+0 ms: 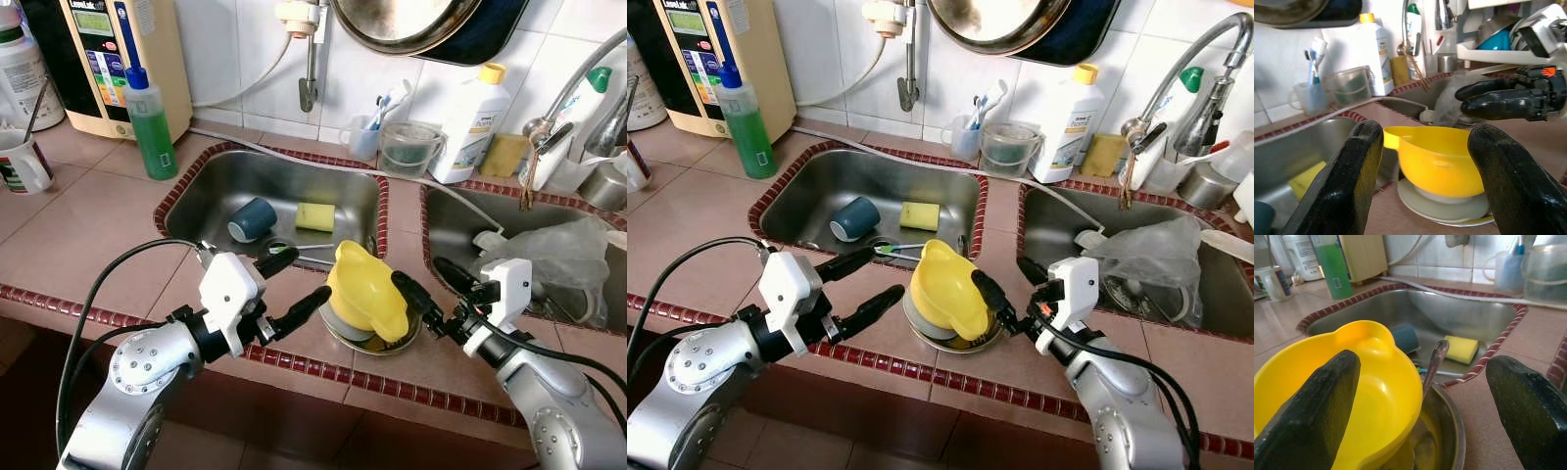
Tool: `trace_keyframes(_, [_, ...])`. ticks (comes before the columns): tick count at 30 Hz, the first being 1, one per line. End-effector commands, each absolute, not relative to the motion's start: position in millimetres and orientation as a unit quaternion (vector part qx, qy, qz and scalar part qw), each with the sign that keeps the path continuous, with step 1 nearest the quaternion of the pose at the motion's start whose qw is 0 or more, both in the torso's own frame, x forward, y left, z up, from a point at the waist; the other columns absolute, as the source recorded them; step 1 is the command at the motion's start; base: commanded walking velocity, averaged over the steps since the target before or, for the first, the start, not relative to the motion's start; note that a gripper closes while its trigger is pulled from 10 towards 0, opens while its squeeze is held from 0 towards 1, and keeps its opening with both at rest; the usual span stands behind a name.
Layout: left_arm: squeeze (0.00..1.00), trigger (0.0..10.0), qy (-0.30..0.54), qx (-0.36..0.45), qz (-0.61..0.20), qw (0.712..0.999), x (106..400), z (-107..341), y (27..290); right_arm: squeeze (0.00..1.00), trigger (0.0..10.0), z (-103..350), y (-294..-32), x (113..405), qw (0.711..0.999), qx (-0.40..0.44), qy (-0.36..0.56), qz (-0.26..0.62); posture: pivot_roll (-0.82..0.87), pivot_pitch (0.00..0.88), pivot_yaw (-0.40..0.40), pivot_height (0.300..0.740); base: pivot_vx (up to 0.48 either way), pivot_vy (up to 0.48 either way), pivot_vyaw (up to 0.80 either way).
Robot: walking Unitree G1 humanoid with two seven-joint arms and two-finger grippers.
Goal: Kitchen organization
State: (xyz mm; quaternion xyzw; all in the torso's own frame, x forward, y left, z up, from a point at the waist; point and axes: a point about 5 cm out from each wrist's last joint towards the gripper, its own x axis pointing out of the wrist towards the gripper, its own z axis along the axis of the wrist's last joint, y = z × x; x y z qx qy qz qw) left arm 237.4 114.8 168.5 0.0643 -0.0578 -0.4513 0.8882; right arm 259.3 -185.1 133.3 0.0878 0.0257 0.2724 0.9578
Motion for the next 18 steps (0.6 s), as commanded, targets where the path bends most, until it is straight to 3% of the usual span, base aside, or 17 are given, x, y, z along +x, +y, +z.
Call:
trace_keyframes(1, [0.0,10.0,-0.053,0.061,-0.466,0.881,234,171,112,0.0,10.0,138,-193,262,0.959,0.089,0.027,0.269,0.07,0.0,-0.048,0.74,0.0,0.0,0.0])
trace_keyframes(18, [0.0,10.0,-0.062,0.053,-0.481,0.873,234,185,101,0.0,10.0,137,-197,292,0.933,0.151,0.075,0.318,0.08,0.0,-0.055,0.74,0.0,0.0,0.0])
